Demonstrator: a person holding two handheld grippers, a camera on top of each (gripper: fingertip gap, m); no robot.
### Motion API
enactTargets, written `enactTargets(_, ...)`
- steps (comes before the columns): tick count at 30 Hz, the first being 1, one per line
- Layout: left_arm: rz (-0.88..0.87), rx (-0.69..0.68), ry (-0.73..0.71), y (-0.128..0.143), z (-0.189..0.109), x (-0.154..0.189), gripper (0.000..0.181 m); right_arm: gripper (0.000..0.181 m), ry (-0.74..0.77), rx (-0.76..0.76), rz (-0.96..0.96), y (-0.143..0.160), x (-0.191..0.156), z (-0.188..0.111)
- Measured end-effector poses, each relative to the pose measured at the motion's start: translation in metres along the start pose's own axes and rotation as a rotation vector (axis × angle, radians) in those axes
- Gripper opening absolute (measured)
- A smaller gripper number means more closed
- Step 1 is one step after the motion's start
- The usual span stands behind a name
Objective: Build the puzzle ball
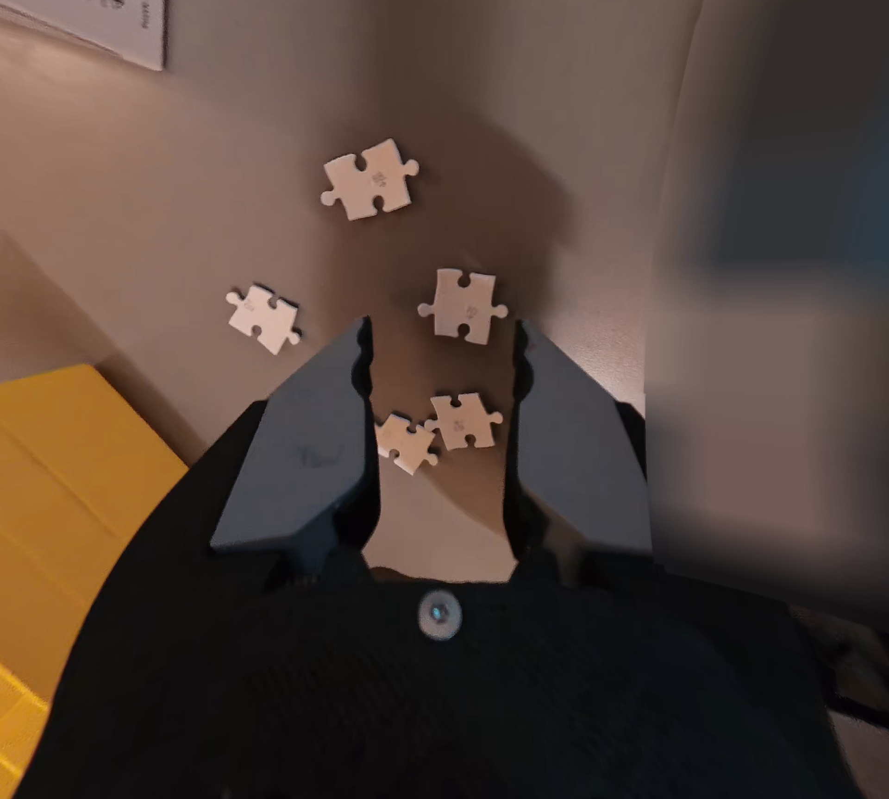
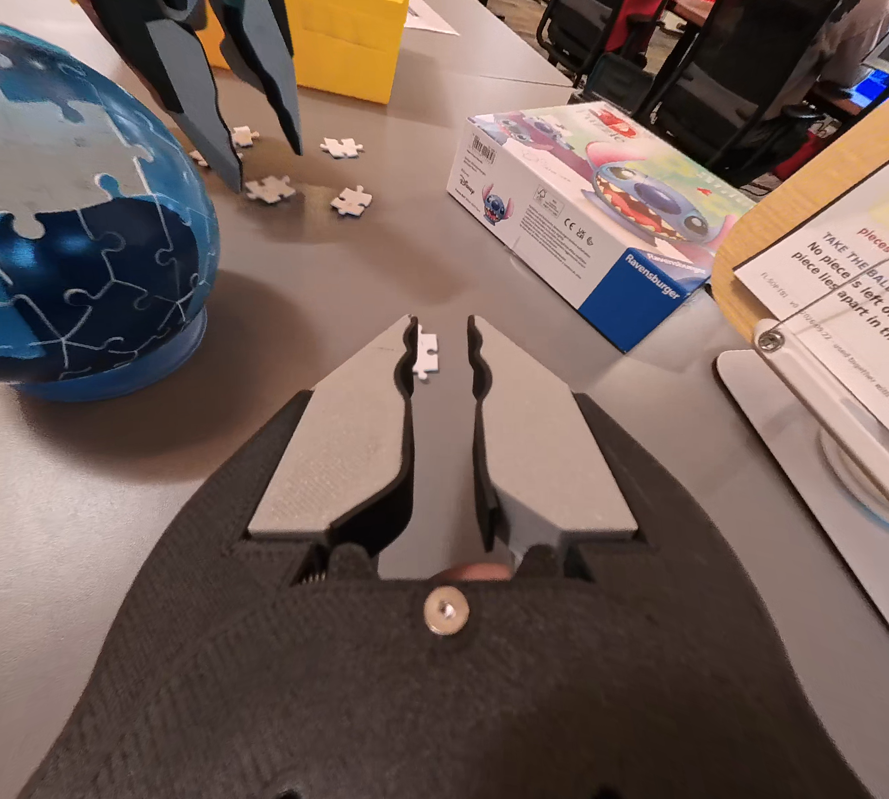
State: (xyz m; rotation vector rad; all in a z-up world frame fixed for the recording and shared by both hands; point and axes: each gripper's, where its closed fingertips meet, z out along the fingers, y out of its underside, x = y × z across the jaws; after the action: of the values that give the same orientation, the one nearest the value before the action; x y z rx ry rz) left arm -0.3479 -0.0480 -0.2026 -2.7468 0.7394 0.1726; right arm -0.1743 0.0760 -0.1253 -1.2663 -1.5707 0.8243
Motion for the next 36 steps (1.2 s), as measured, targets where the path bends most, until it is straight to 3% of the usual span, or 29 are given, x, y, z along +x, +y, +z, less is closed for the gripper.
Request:
enactTargets(4, -0.121, 0.163, -0.045, -0.001, -0.019, 0.0, 0.061, 0.017, 0.0, 0.02, 0.008, -0.005, -0.001, -0.003)
enactTargets(7, -0.306, 0.335, -0.075, 0.007, -0.034, 0.002, 0.065, 0.017, 0.012, 0.027, 0.006, -0.006, -0.001, -0.004)
enactTargets(13, -0.532, 0.582, -0.247, 0.054, -0.069, 0.012, 0.072, 0.026, 0.016, 0.058, 0.032, -0.008, -0.003, -0.004)
enactTargets(16, -0.585, 0.67, -0.412, 0.085, -0.07, 0.01, 0.067, 0.046, 0.033, 0.047, 0.081, 0.0, 0.0, 0.002)
enactTargets(18, -0.547, 0.691, -0.389, 0.091, -0.054, 0.026, 0.065, 0.06, 0.062, 0.017, 0.097, 0.01, 0.002, 0.008)
enactTargets(20, -0.546, 0.769, -0.469, 0.089, -0.07, 0.022, 0.064, 0.074, 0.104, -0.011, 0.087, 0.019, 0.006, 0.013)
enactTargets(21, -0.512, 0.791, -0.449, 0.083, -0.073, 0.026, 0.055, 0.08, 0.127, -0.024, 0.078, 0.023, 0.008, 0.015)
enactTargets(23, -0.505, 0.757, -0.381, 0.079, -0.063, 0.031, 0.074, 0.092, 0.176, -0.037, 0.064, 0.026, 0.015, 0.015)
enactTargets(25, -0.522, 0.716, -0.305, 0.08, -0.052, 0.034, 0.074, 0.106, 0.232, -0.007, 0.081, 0.02, 0.026, 0.009)
enactTargets(28, -0.57, 0.772, -0.22, 0.08, -0.055, 0.034, 0.071, 0.12, 0.329, 0.087, 0.128, 0.005, 0.046, -0.008)
enactTargets(33, -0.644, 0.885, -0.129, 0.082, -0.066, 0.031, 0.065, 0.13, 0.439, 0.241, 0.213, -0.014, 0.074, -0.044)
enactTargets(36, -0.64, 0.88, -0.123, 0.082, -0.065, 0.032, 0.074, 0.132, 0.453, 0.307, 0.25, -0.017, 0.082, -0.058)
